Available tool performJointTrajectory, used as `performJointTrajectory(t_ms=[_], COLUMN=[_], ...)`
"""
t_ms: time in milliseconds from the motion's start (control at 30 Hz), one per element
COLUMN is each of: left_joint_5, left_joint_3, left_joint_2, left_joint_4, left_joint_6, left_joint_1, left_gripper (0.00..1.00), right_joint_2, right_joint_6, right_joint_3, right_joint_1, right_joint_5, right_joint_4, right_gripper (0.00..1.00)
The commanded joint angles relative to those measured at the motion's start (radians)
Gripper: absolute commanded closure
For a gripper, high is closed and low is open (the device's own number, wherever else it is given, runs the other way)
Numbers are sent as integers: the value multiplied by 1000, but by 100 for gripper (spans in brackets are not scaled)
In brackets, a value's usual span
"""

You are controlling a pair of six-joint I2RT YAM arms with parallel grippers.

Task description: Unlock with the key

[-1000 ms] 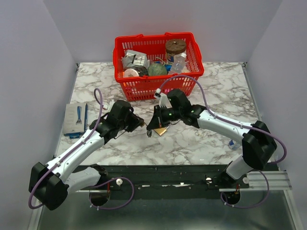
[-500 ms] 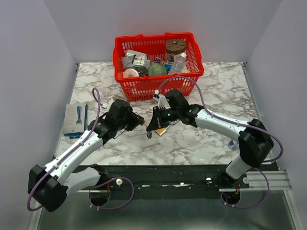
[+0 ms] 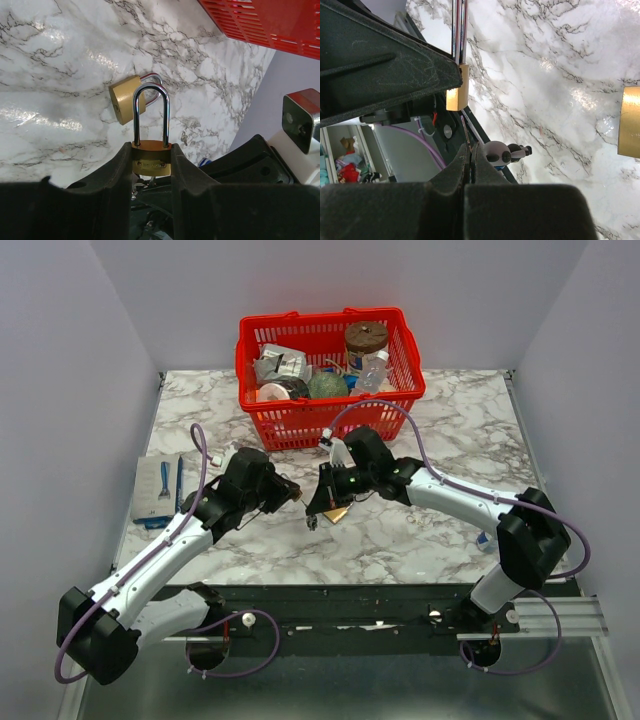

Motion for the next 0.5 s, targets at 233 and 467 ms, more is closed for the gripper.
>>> performJointTrajectory(t_ms=[233, 467], left_joint_5=[6, 14], left_joint_3=[10, 12], left_joint_2=[-5, 6], left_joint_4=[14, 24], left_joint_6=[-11, -8], left_joint_1=[-4, -9], left_gripper=[100, 100], right_joint_2=[21, 23], right_joint_6=[-6, -8], right_joint_3=[42, 44], right_joint_1=[5, 7], right_joint_5=[-19, -13], right_joint_4=[-17, -19], right_gripper=[99, 99])
